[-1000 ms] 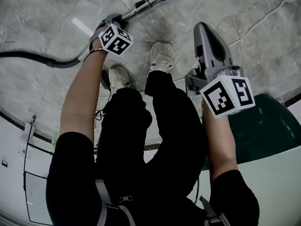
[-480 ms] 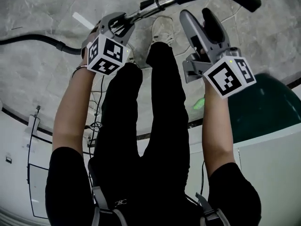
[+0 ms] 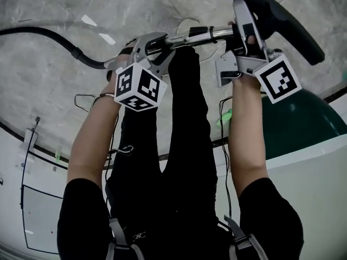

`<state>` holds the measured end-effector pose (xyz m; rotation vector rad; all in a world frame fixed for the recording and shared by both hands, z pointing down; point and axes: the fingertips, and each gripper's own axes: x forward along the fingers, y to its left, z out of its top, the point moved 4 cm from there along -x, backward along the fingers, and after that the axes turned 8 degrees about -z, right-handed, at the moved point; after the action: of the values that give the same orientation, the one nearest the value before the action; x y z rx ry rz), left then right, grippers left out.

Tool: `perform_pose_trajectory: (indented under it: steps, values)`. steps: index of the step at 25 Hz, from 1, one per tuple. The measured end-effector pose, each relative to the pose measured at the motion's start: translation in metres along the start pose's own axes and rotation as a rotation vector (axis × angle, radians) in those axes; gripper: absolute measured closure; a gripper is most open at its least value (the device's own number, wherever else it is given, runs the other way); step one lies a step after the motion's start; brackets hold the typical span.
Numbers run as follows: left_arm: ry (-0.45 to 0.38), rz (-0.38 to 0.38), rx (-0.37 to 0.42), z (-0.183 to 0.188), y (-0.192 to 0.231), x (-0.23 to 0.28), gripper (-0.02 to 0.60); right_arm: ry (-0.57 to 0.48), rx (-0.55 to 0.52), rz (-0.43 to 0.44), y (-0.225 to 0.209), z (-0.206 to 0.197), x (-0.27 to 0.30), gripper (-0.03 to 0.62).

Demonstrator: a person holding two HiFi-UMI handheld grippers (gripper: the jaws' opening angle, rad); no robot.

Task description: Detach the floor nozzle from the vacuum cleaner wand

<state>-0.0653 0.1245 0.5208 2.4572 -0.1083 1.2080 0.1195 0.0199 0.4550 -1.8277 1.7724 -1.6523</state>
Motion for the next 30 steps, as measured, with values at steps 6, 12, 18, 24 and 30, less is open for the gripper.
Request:
perform_pose_trajectory:
  steps: [6, 12, 18, 24, 30]
  values:
    - [0.0, -0.034, -0.014, -0.012, 0.001, 0.001, 0.408, 0.054, -0.007, 0.027, 0.005, -0.013, 0.008, 0.48]
    - [0.003, -0.043, 0.005, -0.001, 0.002, 0.027, 0.477, 0.077, -0.065, 0.063, 0.025, -0.01, 0.01, 0.484]
    - [-0.058, -0.353, -0.121, 0.003, -0.008, 0.011, 0.482, 0.099, -0.052, 0.285, 0.036, -0.01, 0.013, 0.485]
    - [-0.115, -1.019, -0.374, 0.005, -0.041, -0.025, 0.491, 0.21, -0.069, 0.768, 0.076, -0.022, 0.008, 0.487]
    - [-0.126, -0.706, -0.345, 0.004, -0.044, 0.004, 0.506, 0.268, -0.083, 0.451, 0.062, -0.023, 0.023, 0.49]
